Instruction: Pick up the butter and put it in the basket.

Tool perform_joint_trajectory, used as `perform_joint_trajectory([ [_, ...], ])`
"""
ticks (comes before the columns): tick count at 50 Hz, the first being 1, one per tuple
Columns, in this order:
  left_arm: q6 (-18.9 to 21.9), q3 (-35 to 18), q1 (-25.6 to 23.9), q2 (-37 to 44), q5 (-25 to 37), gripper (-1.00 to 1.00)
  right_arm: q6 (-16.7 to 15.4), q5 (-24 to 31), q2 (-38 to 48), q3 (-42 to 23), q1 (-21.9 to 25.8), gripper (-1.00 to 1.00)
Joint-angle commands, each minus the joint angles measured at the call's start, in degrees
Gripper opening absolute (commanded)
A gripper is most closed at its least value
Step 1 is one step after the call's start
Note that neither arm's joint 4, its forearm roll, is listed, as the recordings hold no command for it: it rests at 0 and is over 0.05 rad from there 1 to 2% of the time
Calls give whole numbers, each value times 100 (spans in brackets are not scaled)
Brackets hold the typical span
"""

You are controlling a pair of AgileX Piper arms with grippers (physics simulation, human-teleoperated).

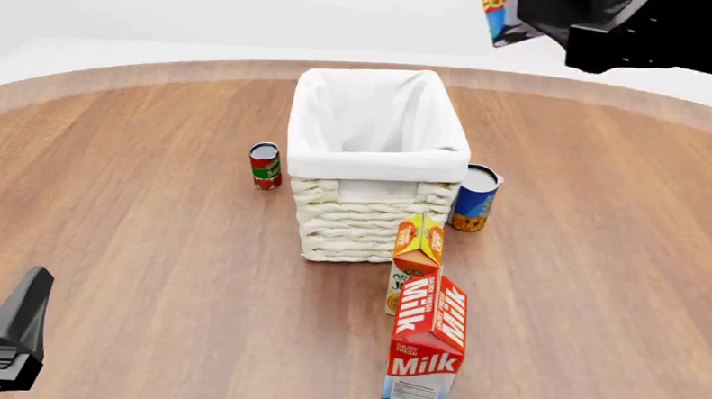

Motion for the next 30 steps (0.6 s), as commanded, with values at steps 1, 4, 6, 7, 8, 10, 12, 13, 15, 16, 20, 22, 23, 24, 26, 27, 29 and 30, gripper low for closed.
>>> perform_joint_trajectory([
  [1,0,0,0,0,0,100,526,-360,500,-629,145,-100],
  [4,0,0,0,0,0,100,520,-338,740,-802,151,-100],
  [6,0,0,0,0,0,100,528,-265,1010,-1023,144,-100],
  [7,0,0,0,0,0,100,495,-235,1089,-1092,146,-100],
  [8,0,0,0,0,0,100,491,-179,1220,-1226,128,-100],
  [10,0,0,0,0,0,100,509,-105,1355,-1377,116,-100],
  [12,0,0,0,0,0,100,463,190,1661,-1704,158,-100],
  [13,0,0,0,0,0,100,444,128,1677,-1783,125,-100],
  [15,0,0,0,0,0,100,423,324,1887,-2042,120,-100],
  [16,0,0,0,0,0,100,404,412,1986,-2182,104,-100],
  [20,0,0,0,0,0,100,287,711,2264,-2584,60,-100],
  [22,0,0,0,0,0,100,263,830,2360,-2709,38,-100],
  [23,0,0,0,0,0,100,241,890,2419,-2769,12,-100],
  [24,0,0,0,0,0,100,168,1093,2584,-2899,-20,-100],
  [26,0,0,0,0,0,100,192,1056,2542,-2882,-21,-100],
  [27,0,0,0,0,0,100,213,1140,2616,-2968,-52,-100],
  [29,0,0,0,0,0,100,191,1244,2691,-3088,-79,-100],
  [30,0,0,0,0,0,100,125,1346,2781,-3206,-129,-100],
])
